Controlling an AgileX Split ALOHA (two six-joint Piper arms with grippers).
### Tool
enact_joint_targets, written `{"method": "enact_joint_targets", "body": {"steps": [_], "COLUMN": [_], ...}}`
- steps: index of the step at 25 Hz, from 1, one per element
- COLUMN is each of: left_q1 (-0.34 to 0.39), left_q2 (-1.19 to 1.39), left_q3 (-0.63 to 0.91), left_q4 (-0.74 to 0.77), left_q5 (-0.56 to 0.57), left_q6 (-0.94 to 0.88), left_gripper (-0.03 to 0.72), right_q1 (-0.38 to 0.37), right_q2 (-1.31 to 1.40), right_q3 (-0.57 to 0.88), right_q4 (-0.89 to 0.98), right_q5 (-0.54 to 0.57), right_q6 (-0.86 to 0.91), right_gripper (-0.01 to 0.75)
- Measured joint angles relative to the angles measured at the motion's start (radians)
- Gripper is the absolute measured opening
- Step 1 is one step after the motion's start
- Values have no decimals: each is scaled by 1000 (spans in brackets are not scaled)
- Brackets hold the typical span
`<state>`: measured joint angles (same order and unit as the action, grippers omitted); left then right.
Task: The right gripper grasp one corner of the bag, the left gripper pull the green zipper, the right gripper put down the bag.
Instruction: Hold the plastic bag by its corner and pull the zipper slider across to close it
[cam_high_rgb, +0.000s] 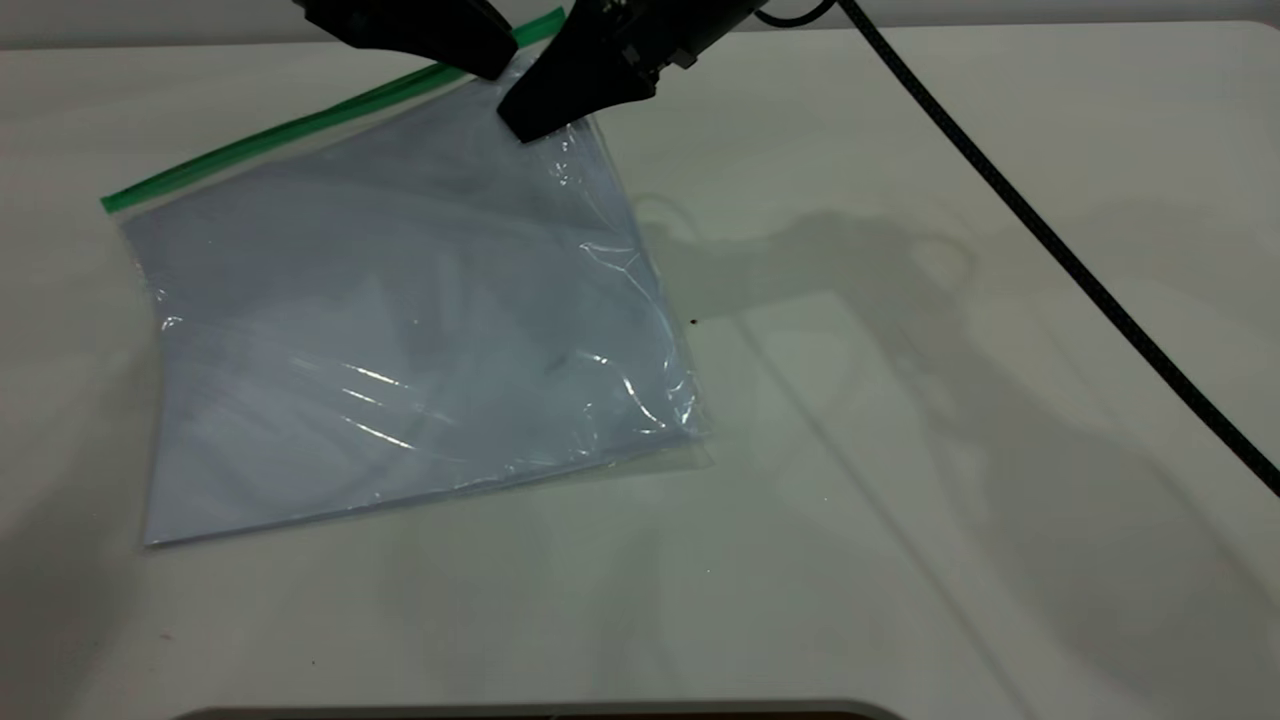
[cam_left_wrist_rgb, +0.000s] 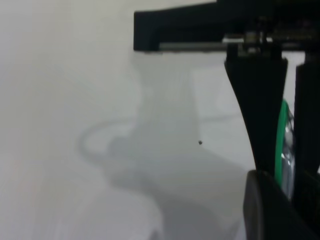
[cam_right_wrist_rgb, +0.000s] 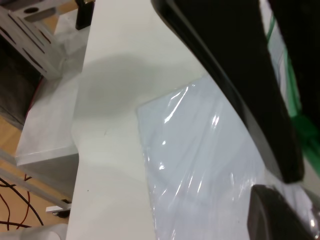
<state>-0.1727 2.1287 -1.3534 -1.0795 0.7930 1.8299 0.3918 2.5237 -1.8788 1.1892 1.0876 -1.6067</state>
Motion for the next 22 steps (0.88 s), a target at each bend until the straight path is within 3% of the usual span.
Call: {"method": "enact_joint_targets", "body": {"steps": [5,14,22], "left_q1": [0,0,-1], "left_q2": [0,0,0], "left_q3": [0,0,-2], "left_q4": [1,4,77], "left_q5": [-6,-28,-81], "left_q6": [0,0,-67], "left_gripper": [56,55,55], "right_q1": [-11,-34,-98], "right_q2": [0,0,0], "right_q3": [0,0,0], "right_q4": [-3,0,8], "right_q5": [11,30,63], "right_q6": [8,23,79], "right_gripper": [33,33,33]}}
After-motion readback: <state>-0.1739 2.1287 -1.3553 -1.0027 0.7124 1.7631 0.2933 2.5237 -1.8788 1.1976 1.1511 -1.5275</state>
